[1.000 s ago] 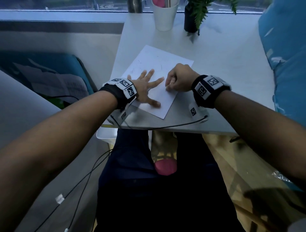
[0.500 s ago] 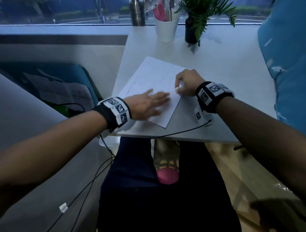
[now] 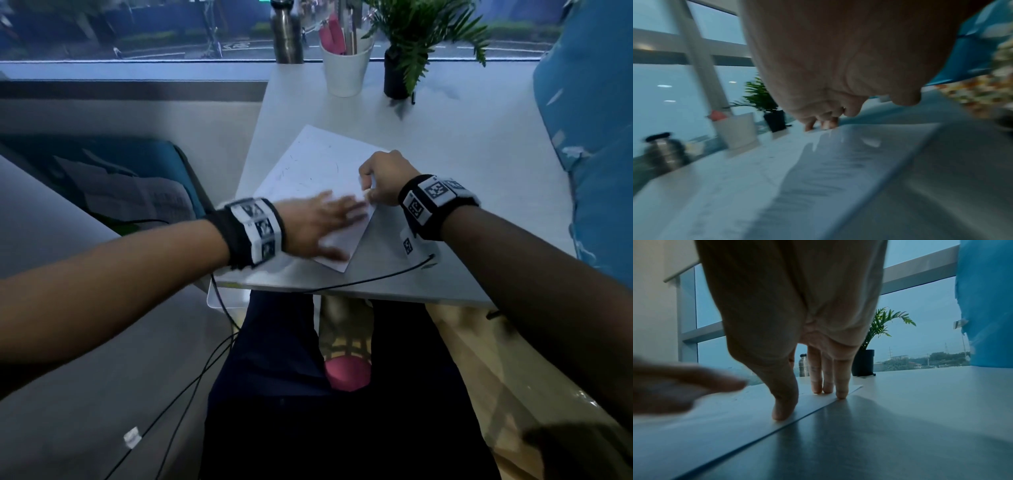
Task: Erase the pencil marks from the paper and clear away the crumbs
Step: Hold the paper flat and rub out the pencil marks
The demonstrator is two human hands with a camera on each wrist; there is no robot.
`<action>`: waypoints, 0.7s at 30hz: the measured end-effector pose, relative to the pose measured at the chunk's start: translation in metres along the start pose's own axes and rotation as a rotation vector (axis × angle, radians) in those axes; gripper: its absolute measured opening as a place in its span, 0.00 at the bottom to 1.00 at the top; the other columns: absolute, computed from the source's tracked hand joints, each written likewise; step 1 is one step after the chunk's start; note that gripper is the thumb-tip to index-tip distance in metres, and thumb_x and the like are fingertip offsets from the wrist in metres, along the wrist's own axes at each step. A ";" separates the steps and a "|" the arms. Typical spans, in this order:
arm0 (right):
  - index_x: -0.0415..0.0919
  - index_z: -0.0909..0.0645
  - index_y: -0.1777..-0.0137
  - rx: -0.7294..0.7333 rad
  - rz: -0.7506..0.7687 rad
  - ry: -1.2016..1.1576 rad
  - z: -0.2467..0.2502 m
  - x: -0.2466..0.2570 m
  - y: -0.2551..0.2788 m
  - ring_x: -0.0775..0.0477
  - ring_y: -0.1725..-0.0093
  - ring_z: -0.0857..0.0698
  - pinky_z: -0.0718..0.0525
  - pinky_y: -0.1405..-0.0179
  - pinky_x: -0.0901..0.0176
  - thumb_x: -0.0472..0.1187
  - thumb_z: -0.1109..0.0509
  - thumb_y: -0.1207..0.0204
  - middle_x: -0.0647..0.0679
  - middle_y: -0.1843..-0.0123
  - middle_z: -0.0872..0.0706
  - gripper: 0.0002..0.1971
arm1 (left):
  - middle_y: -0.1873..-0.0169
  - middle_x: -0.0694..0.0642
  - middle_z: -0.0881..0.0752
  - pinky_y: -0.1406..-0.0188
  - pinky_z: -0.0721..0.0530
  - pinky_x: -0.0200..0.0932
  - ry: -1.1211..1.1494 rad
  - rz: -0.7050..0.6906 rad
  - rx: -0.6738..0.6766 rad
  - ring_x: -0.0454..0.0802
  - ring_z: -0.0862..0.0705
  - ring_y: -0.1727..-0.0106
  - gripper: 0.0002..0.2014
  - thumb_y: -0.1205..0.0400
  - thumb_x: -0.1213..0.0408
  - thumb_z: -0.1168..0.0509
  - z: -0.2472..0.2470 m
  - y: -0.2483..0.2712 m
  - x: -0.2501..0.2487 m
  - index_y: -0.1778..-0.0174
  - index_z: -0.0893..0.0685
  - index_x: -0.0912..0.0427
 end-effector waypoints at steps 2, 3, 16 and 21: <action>0.34 0.15 0.64 0.004 -0.011 -0.011 0.000 0.000 -0.001 0.38 0.54 0.16 0.19 0.60 0.55 0.28 0.28 0.35 0.40 0.60 0.11 0.03 | 0.13 0.50 0.57 0.18 0.60 0.56 0.025 -0.135 0.051 0.49 0.58 0.13 0.39 0.16 0.35 0.55 -0.020 0.002 -0.023 0.12 0.55 0.51; 0.34 0.15 0.64 0.001 -0.012 -0.015 0.000 0.001 -0.001 0.38 0.55 0.16 0.21 0.61 0.56 0.28 0.28 0.36 0.39 0.60 0.11 0.03 | 0.13 0.48 0.58 0.18 0.60 0.57 0.076 -0.123 0.056 0.49 0.59 0.13 0.37 0.14 0.37 0.53 -0.026 0.002 -0.021 0.13 0.55 0.49; 0.39 0.15 0.68 0.024 -0.053 0.013 0.005 -0.005 -0.003 0.42 0.59 0.13 0.15 0.63 0.58 0.29 0.24 0.40 0.43 0.63 0.10 0.05 | 0.14 0.51 0.64 0.18 0.59 0.60 0.326 0.221 0.047 0.50 0.63 0.14 0.56 0.27 0.37 0.27 -0.012 0.004 0.069 0.13 0.59 0.45; 0.45 0.16 0.71 -0.060 -0.029 0.002 -0.001 0.010 0.006 0.41 0.59 0.12 0.11 0.56 0.52 0.31 0.26 0.38 0.44 0.60 0.11 0.08 | 0.15 0.52 0.66 0.19 0.60 0.68 0.305 0.337 0.051 0.53 0.65 0.14 0.55 0.30 0.28 0.32 -0.021 -0.001 0.063 0.15 0.60 0.34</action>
Point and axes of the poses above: each hand's wrist, its own y-axis away from the middle knuckle, its own z-axis out of the back of the hand, x = y × z, the point moved 6 cm from there along -y, towards the middle knuckle
